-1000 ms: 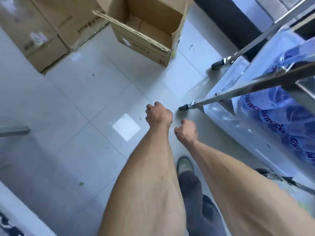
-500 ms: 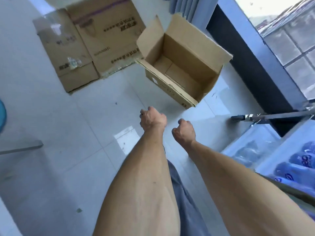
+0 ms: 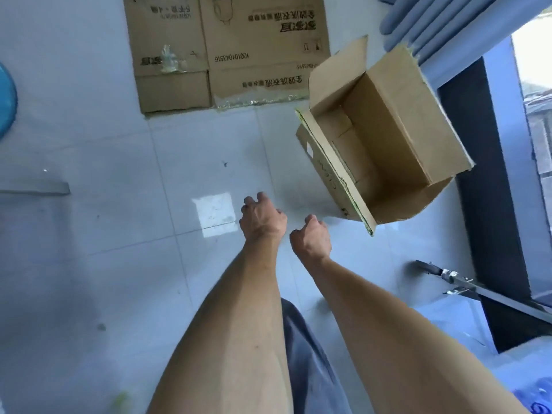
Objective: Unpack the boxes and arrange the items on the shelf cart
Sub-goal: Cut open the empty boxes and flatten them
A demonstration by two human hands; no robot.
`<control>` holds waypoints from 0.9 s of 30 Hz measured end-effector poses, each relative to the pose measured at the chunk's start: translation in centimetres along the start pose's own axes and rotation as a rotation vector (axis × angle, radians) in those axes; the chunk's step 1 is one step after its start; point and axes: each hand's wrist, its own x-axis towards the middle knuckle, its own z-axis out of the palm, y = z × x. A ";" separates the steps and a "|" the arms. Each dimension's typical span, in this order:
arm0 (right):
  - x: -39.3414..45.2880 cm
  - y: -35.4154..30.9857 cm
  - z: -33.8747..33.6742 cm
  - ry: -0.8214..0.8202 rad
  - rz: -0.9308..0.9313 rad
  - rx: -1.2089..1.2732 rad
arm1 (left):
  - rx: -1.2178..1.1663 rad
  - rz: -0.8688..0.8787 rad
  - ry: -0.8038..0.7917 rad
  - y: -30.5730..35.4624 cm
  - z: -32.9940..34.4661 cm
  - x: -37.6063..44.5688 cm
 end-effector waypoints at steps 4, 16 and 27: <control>-0.1 -1.1 2.1 -0.068 -0.070 -0.109 | -0.023 -0.113 -0.012 -4.2 0.0 0.6; -4.2 -7.3 6.9 -0.117 -0.211 -0.272 | -0.176 -0.237 0.026 -12.4 -2.1 -0.7; -12.6 -13.6 16.3 -0.029 -0.357 -0.406 | -0.341 -0.397 0.125 -29.2 -4.3 -2.8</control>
